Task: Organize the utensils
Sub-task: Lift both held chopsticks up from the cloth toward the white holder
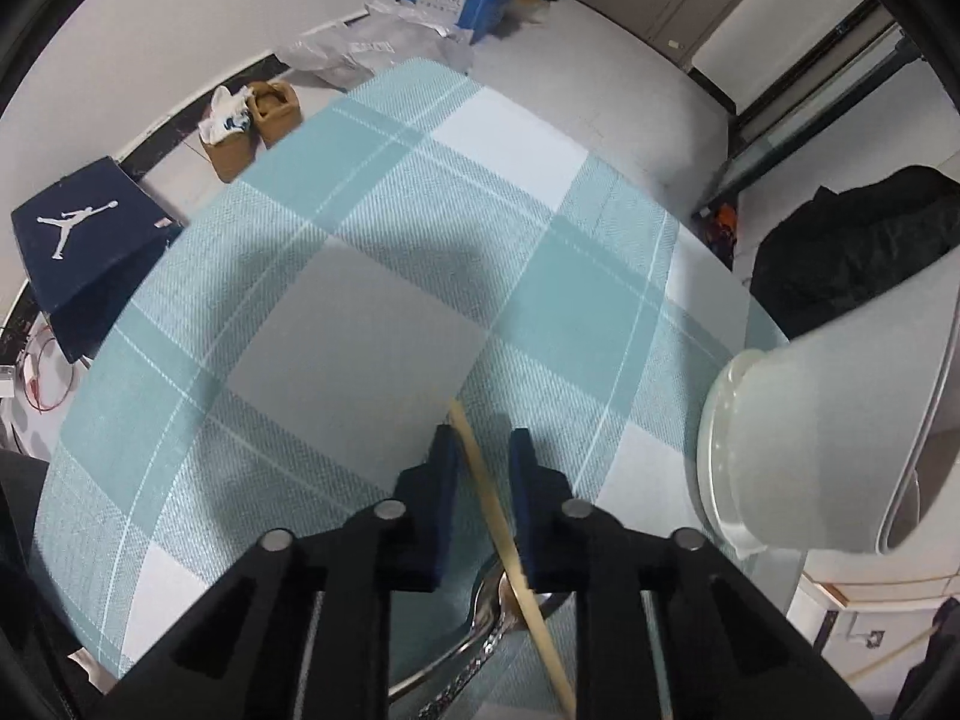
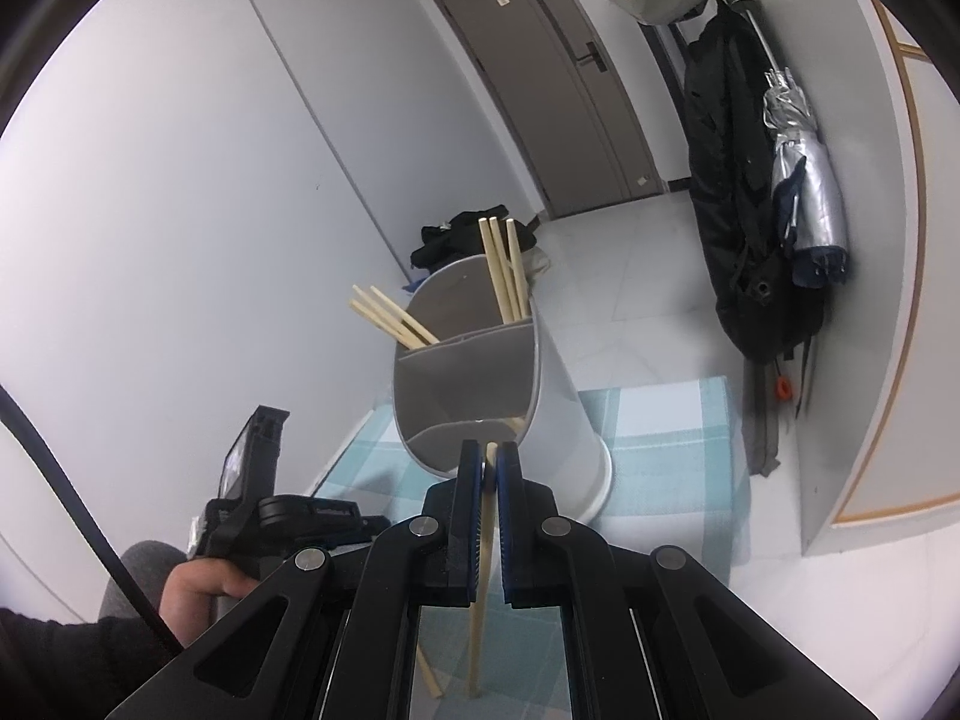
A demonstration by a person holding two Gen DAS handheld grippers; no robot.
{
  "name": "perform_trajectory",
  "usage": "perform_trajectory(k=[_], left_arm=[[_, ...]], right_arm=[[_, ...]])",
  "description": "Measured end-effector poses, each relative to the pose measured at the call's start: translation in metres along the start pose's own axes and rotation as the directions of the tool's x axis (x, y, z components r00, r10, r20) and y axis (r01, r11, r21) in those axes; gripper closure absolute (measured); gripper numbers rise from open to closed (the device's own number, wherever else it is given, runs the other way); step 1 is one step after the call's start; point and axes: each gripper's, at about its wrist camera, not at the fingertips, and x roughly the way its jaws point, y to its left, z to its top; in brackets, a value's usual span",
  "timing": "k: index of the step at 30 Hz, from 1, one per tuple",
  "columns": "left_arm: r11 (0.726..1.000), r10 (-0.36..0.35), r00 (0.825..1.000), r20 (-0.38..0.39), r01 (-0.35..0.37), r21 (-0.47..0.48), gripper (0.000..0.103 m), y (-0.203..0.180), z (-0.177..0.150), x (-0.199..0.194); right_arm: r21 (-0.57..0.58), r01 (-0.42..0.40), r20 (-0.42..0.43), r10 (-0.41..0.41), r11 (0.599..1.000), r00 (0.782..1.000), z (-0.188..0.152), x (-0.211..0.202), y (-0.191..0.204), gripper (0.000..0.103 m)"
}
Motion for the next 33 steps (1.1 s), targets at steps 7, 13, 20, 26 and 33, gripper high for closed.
perform_trajectory(k=[7,13,20,26,33], left_arm=[[1.0,0.014,1.0,0.009,-0.014,0.008,0.099,-0.003,0.007,0.005],[1.0,-0.004,0.998,0.059,0.003,0.009,0.101,-0.005,0.009,-0.003],[0.996,-0.082,0.98,0.182,0.075,0.048,0.102,-0.012,0.009,-0.033],[0.982,-0.171,0.951,0.257,0.142,0.128,0.102,-0.017,0.006,-0.059],[0.952,-0.261,0.907,0.331,0.184,0.246,0.102,-0.025,-0.008,-0.092]], right_arm=[[-0.006,-0.009,0.007,0.009,1.0,1.0,0.001,-0.003,0.002,0.099],[0.001,-0.01,0.006,0.01,1.0,1.0,0.002,-0.003,0.001,0.099],[-0.004,-0.013,0.016,0.013,1.0,1.0,0.003,-0.003,0.003,0.099],[-0.05,0.004,0.019,-0.003,0.999,1.0,-0.001,-0.004,0.013,0.099],[-0.049,0.027,0.022,-0.026,0.998,0.999,-0.005,-0.004,0.022,0.099]])
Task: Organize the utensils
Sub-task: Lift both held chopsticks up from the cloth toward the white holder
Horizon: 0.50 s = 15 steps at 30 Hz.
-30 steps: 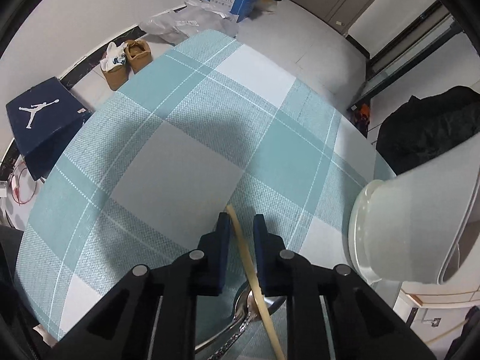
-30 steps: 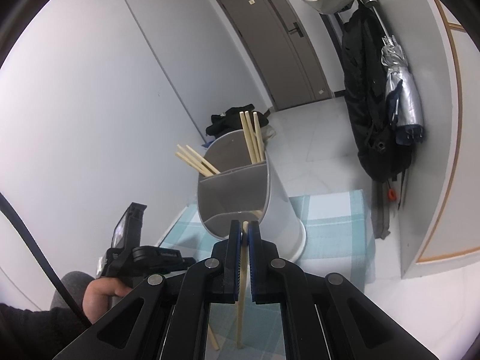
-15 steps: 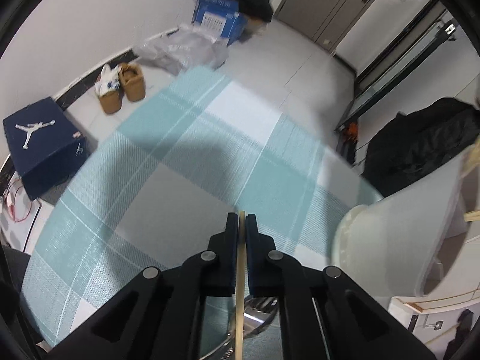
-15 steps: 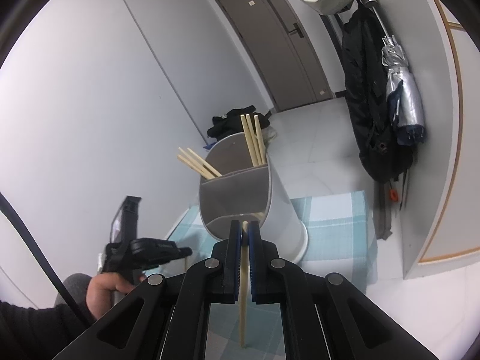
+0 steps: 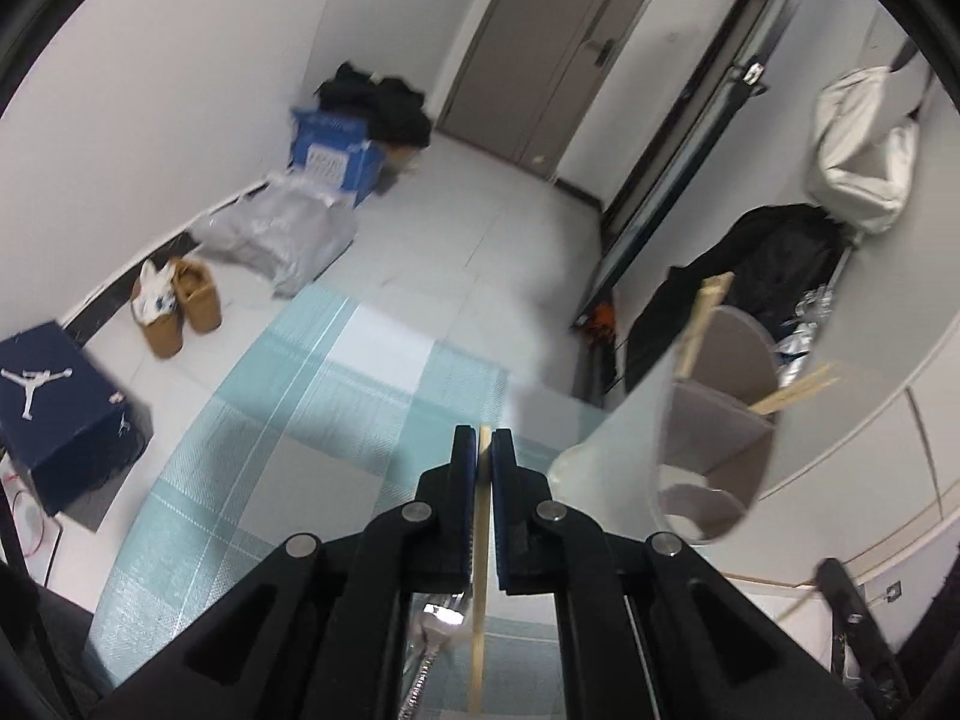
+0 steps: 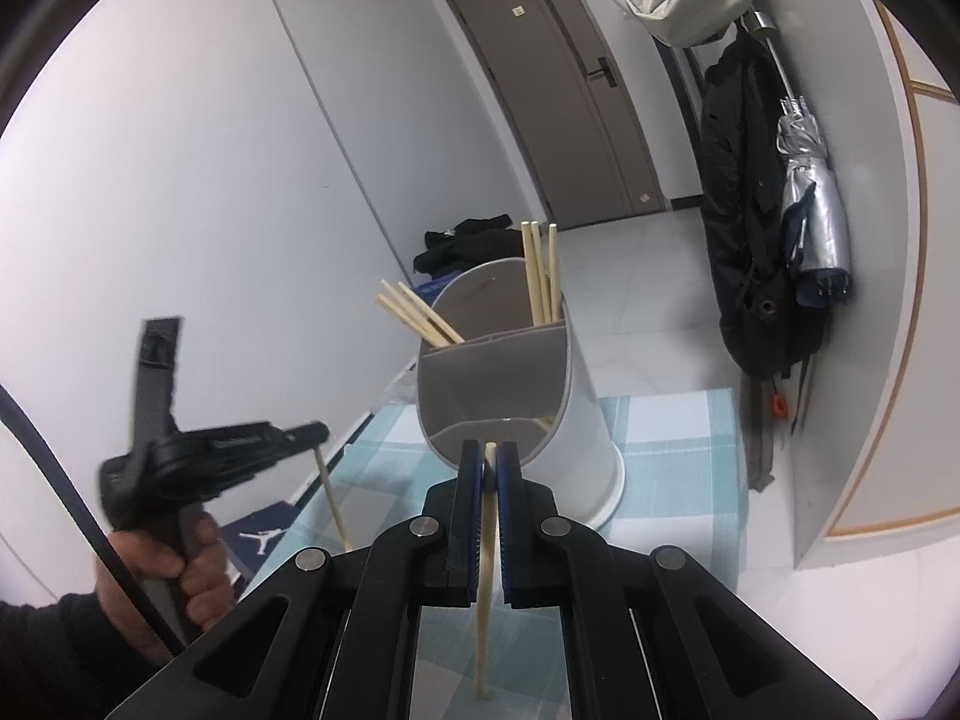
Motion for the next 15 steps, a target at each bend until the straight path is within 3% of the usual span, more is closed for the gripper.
perform_trajectory(k=[15], left_arm=[[0.99,-0.088,0.995,0.044,0.082,0.111,0.102,-0.011,-0.004,-0.035]], right_arm=[[-0.025,0.079,0.014,-0.079,0.997,0.997,-0.007,-0.009,0.032,0.099]])
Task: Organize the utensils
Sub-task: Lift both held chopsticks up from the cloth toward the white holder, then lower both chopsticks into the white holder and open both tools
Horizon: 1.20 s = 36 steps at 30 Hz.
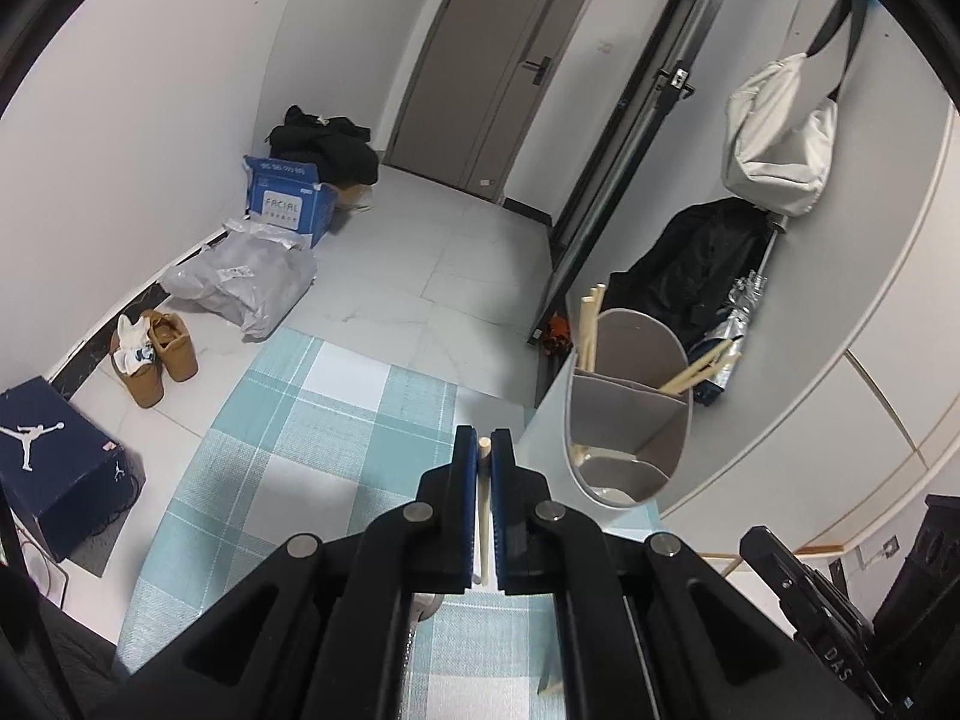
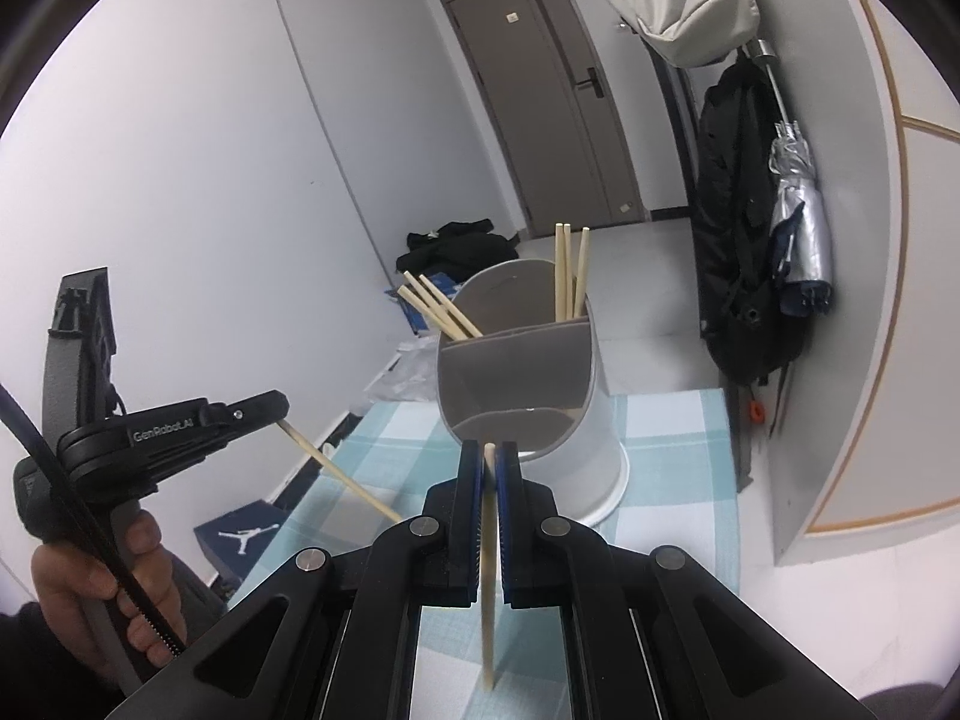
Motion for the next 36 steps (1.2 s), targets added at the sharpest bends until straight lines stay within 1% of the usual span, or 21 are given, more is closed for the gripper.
perform_trajectory(k=[6,10,12,14,21,25,31,36], left_arm=[[0.998,-0.019,1.0,-0.012,0.019,0.052,0.102,-0.009,0.0,-0.007],[0.992,-0.013,1.0,-0.014,0.015,0.122,0.102,-0.019,-0.003,-0.015],[0.984,-0.001,1.0,-0.003,0.001,0.178,0.102,-0.028,-0.006,-0.02],[0.978,-0.007,1.0,0.002,0.006,0.208,0.102,-0.033,-0.008,-0.025],[0.974,-0.048,0.999,-0.021,0.052,0.219,0.102,-0.039,-0.008,-0.034],[0.973,-0.082,0.995,-0.059,0.093,0.21,0.102,-0.044,-0.006,-0.037],[0.962,-0.128,0.991,-0.042,0.135,0.236,0.102,-0.059,0.008,-0.054],[0.964,-0.17,0.985,-0.042,0.175,0.202,0.102,-0.062,0.026,-0.06]], right_arm=[[-0.027,0.031,0.007,-0.031,0.999,1.0,-0.001,-0.008,0.009,0.099],[-0.033,0.044,0.022,-0.044,0.998,0.999,0.0,-0.015,0.012,0.099],[-0.039,0.041,0.029,-0.04,0.998,0.999,0.001,-0.019,0.014,0.099],[-0.046,0.05,0.037,-0.049,0.998,0.998,0.002,-0.02,0.016,0.099],[-0.03,0.048,0.052,-0.047,0.998,0.998,0.005,-0.024,0.017,0.099],[-0.026,0.046,0.065,-0.044,0.999,0.997,0.012,-0.028,0.017,0.099],[-0.024,0.041,0.091,-0.038,0.999,0.995,0.032,-0.038,0.017,0.099],[-0.008,0.02,0.122,-0.019,1.0,0.992,0.054,-0.05,0.014,0.099]])
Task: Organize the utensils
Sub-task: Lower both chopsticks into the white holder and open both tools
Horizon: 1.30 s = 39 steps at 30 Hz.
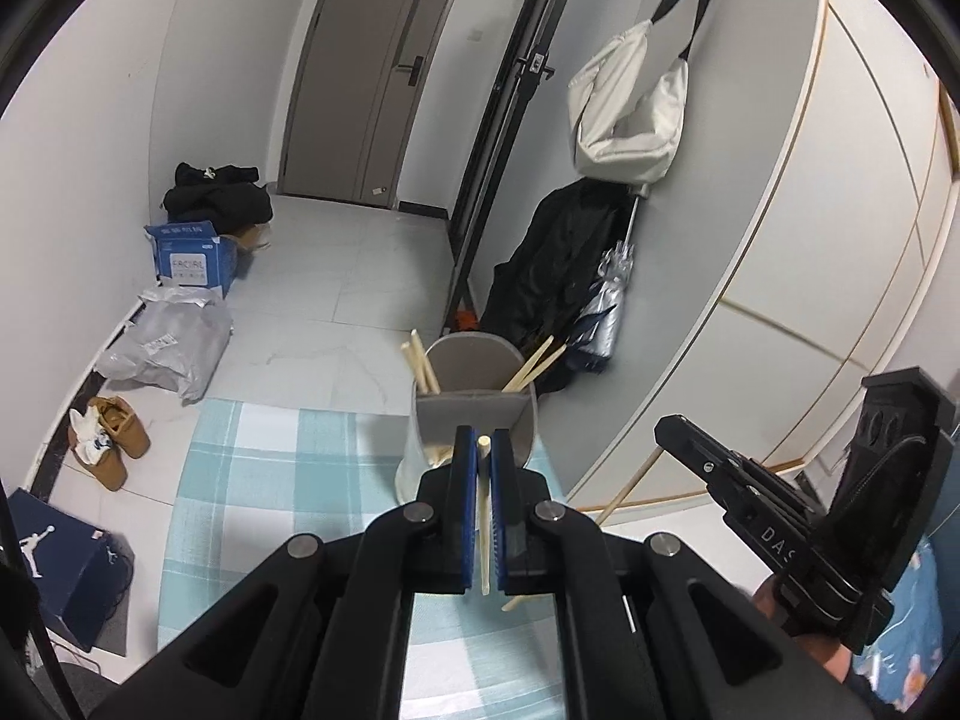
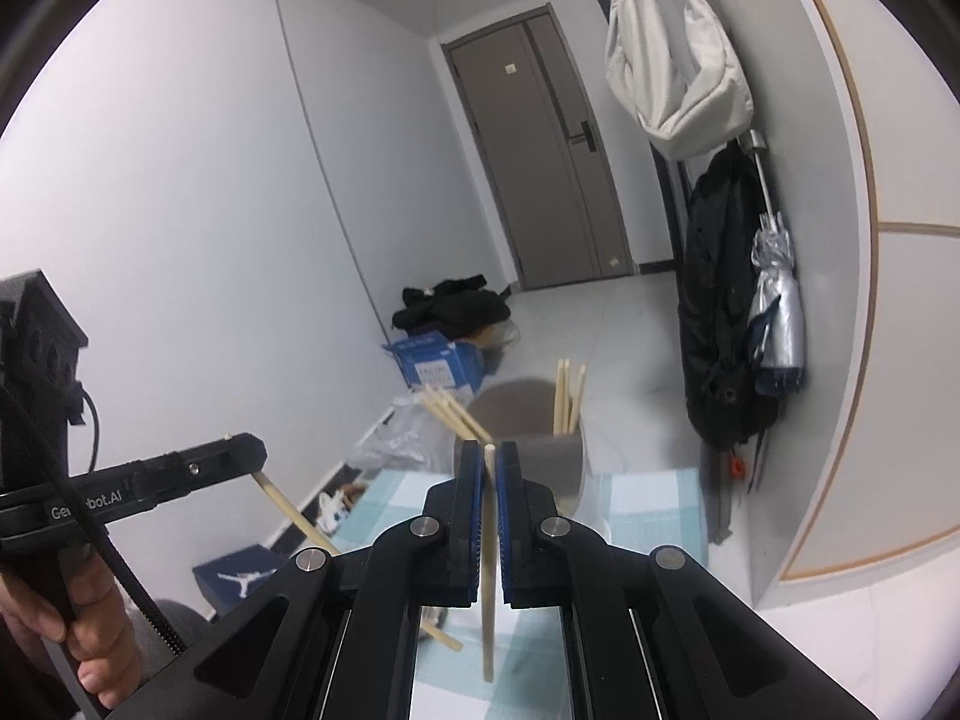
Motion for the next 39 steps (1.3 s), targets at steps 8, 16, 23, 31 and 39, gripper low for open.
perform_trajectory(k=[8,16,23,31,39], left_arm=[[0.997,-0.061,0.998,0.016,0.062,-0.056,0.102,0.002,0.035,-0.002],[0.994,-0.088,0.993,0.076,0.093,-0.064,0.102,0.0,0.077,-0.002],[0.996,-0.075,0.993,0.093,0.08,-0.045,0.102,0.005,0.103,0.014],[0.998,-0.047,0.999,0.016,0.048,-0.048,0.102,0.021,0.106,0.052],[0.999,-0.033,0.999,-0.026,0.033,-0.016,0.102,0.02,0.106,0.075]], right_arm=[[-0.007,-0.009,0.051,0.009,1.0,0.999,0.045,-0.005,-0.001,0.099],[-0.027,-0.016,0.087,0.018,0.999,0.996,0.092,0.004,-0.001,0.099],[-0.049,-0.015,0.11,0.021,0.999,0.994,0.129,0.026,-0.005,0.099],[-0.052,-0.009,0.12,0.015,0.999,0.993,0.153,0.063,-0.018,0.099],[-0.058,-0.001,0.114,0.008,0.998,0.993,0.145,0.097,-0.032,0.099]])
